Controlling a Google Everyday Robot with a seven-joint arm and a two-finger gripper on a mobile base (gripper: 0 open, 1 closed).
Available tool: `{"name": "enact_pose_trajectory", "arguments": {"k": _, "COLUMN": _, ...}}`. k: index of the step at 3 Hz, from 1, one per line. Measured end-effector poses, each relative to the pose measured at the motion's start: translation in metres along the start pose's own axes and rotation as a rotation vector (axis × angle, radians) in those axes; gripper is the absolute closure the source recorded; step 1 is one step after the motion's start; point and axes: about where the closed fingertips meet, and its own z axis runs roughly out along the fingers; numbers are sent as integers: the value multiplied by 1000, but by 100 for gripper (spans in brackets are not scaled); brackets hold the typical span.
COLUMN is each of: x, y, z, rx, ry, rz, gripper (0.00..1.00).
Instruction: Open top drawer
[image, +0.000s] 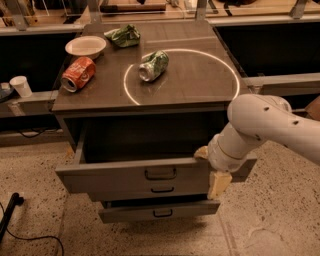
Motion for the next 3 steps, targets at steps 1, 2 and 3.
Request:
{"name": "enact_pose_trajectory", "arguments": {"k": 1, "x": 5, "y": 30, "z": -14, "rx": -25, "ry": 11, "rz": 13, "gripper": 28}}
{"name": "enact_pose_trajectory", "arguments": {"k": 2, "x": 5, "y": 42, "z": -42, "rx": -5, "ry": 23, "rz": 18, "gripper": 28}}
{"name": "enact_pose_trajectory", "arguments": {"k": 3, "x": 4, "y": 22, "z": -63, "rx": 38, "ry": 23, "rz": 33, "gripper": 30}}
